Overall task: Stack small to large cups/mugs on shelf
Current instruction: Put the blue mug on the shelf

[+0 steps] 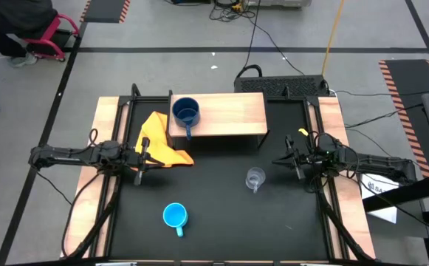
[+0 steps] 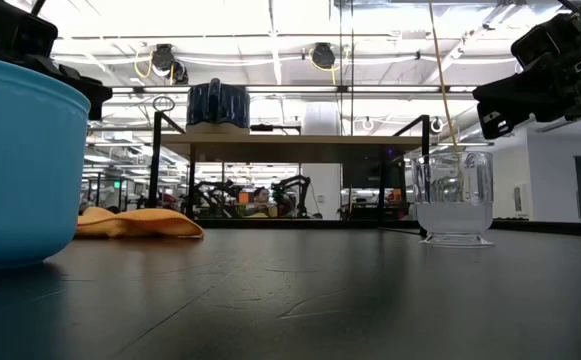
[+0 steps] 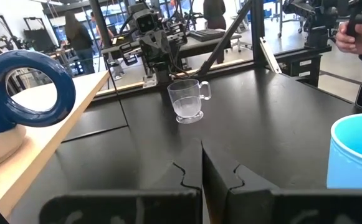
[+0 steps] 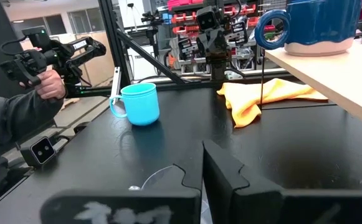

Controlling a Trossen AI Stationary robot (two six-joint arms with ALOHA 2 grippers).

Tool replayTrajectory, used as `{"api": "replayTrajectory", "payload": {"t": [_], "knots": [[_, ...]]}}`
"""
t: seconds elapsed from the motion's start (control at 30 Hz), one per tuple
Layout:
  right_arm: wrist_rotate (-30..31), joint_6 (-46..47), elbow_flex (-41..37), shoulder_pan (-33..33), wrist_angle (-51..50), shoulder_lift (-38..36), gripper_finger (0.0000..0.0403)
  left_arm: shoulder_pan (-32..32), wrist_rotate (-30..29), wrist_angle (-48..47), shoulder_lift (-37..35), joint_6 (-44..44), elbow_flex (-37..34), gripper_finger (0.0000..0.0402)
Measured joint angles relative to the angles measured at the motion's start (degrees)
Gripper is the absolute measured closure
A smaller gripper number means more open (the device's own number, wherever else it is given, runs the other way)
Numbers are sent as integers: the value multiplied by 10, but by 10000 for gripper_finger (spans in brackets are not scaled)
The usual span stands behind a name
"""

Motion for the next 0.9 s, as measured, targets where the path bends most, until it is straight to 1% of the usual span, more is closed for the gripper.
{"api": "replayTrajectory", "payload": {"t": [0.33, 0.47, 0.57, 0.7, 0.83, 0.9], "knots": [[0, 0, 0, 0, 0, 0, 403, 0, 9, 1, 0, 0, 0, 401], [0, 0, 0, 0, 0, 0, 403, 0, 20, 35, 0, -24, 0, 401], [0, 0, 0, 0, 0, 0, 403, 0, 37, 66, 0, -42, 0, 401], [0, 0, 0, 0, 0, 0, 403, 0, 71, 97, 0, -45, 0, 401], [0, 0, 0, 0, 0, 0, 403, 0, 75, 102, 2, -60, 0, 401], [0, 0, 0, 0, 0, 0, 403, 0, 87, 107, 6, -69, 0, 401]]}}
